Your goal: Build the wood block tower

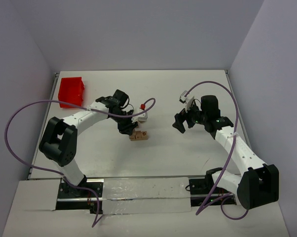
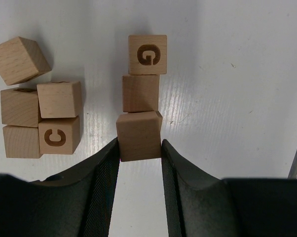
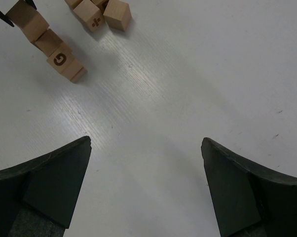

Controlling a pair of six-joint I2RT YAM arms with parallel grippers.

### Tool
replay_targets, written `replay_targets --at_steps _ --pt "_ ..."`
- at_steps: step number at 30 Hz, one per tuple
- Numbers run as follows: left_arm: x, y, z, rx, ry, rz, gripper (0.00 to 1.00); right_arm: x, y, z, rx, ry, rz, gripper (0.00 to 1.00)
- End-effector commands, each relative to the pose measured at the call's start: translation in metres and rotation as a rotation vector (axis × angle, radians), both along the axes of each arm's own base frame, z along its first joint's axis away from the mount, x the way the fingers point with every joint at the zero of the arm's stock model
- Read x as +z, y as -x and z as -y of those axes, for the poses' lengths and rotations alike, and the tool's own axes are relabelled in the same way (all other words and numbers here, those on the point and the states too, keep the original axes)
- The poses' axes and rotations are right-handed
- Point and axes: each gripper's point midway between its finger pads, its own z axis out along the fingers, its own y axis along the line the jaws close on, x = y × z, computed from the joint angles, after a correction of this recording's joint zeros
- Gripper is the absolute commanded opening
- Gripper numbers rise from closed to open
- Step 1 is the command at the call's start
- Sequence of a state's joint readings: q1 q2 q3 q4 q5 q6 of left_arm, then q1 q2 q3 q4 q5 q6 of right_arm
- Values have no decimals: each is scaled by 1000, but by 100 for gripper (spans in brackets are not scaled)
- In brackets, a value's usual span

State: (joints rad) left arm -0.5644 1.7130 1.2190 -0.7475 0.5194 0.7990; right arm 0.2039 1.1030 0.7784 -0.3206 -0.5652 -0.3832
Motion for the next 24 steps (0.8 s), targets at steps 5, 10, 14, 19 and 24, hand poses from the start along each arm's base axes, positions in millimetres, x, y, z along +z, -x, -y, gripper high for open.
replay_targets --at_steps 5,10,14,19,24 --pt "18 -7 9 -32 41 71 40 5 -7 0 -4 -6 39 100" --pt "22 -3 8 -36 51 78 40 6 -7 0 -2 -8 38 100" --pt "24 -2 9 -41 55 81 39 6 -7 0 -2 -8 38 100" --pt "23 1 9 -50 56 77 39 5 -7 0 -3 -7 38 100" --pt "23 3 8 -56 58 79 39 5 -7 0 -1 -7 36 100"
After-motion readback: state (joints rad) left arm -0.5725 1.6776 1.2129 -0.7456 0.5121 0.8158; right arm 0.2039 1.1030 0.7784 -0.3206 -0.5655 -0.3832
